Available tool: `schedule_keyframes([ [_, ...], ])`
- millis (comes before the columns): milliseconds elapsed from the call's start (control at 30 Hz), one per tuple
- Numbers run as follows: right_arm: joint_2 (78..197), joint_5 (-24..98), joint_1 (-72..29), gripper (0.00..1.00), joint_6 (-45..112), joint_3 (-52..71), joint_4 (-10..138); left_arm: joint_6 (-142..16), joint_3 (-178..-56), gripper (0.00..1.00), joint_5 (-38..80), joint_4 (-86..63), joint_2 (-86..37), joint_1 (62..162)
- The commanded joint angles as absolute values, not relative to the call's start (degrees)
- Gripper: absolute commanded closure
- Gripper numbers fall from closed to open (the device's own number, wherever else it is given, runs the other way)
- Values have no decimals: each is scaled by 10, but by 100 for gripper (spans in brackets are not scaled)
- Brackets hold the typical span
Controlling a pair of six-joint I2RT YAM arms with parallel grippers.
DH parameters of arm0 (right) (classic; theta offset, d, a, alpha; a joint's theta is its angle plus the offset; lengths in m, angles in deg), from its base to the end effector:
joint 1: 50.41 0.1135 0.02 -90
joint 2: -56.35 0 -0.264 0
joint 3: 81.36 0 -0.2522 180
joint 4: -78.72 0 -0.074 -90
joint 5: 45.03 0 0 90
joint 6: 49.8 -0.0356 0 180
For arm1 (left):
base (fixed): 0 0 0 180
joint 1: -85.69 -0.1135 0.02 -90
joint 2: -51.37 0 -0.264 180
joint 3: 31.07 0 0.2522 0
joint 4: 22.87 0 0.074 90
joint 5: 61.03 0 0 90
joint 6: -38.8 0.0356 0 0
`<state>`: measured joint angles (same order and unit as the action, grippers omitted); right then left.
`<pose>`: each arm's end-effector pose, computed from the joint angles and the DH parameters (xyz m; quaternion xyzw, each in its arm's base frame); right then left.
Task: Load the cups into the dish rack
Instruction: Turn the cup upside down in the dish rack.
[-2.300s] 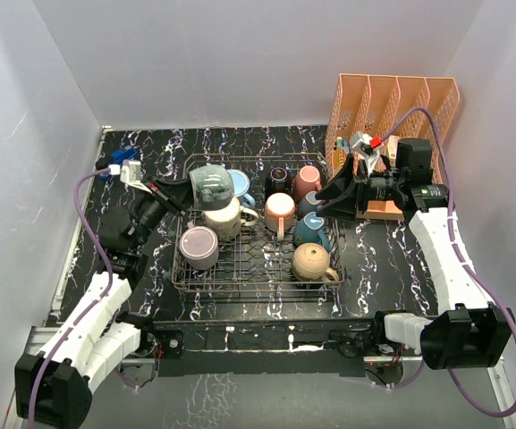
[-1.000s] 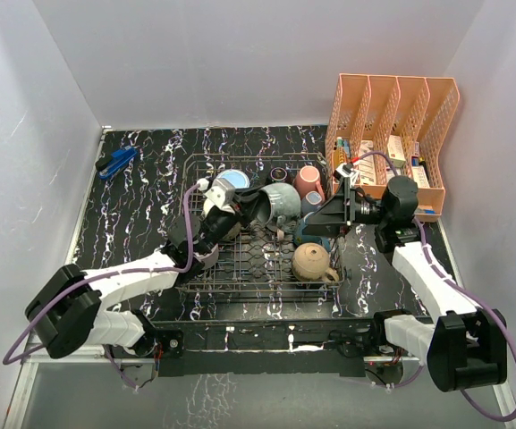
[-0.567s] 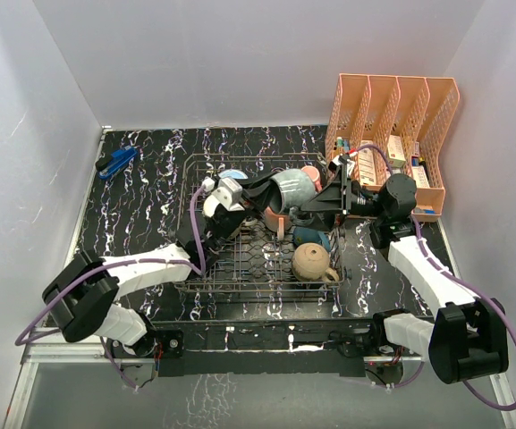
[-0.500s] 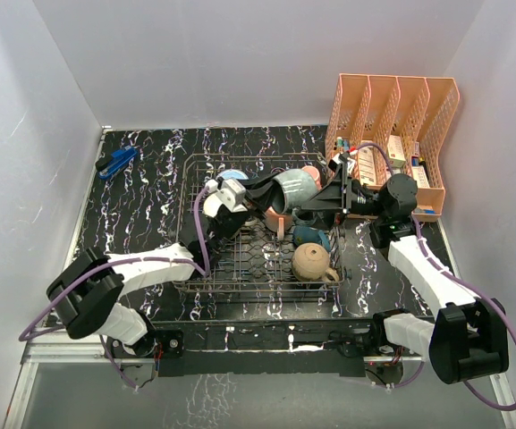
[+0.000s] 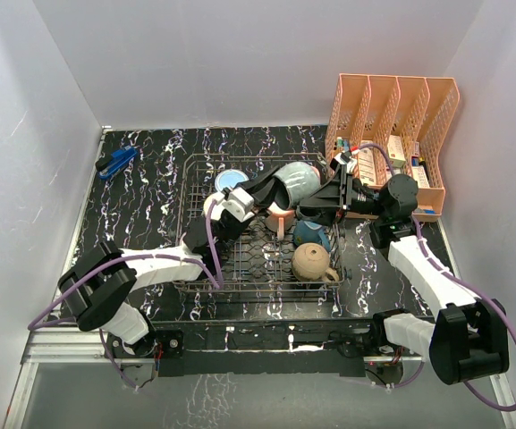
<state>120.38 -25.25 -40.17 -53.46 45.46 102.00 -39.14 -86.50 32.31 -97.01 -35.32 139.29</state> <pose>0.2264 0.0749 0.3219 0.0063 0.6808 0.7242 0.1093 0.1801 -0.2407 0.3207 0.1942 0.3502 -0.3140 0.8608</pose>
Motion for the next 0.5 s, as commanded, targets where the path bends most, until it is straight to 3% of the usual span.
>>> schedule_keyframes([
  [0, 1185, -220, -397, 49, -542, 457, 1043, -356, -882, 100, 306, -1046, -343, 1405],
  [367, 1178, -217, -397, 92, -524, 480, 1040, -355, -862, 100, 273, -1032, -340, 1405],
  [433, 1177, -217, -397, 92, -522, 485, 1056, -370, -847, 100, 266, -1031, -332, 1404],
  [467, 1177, -217, -398, 92, -522, 487, 1067, -378, -839, 95, 265, -1030, -325, 1405],
])
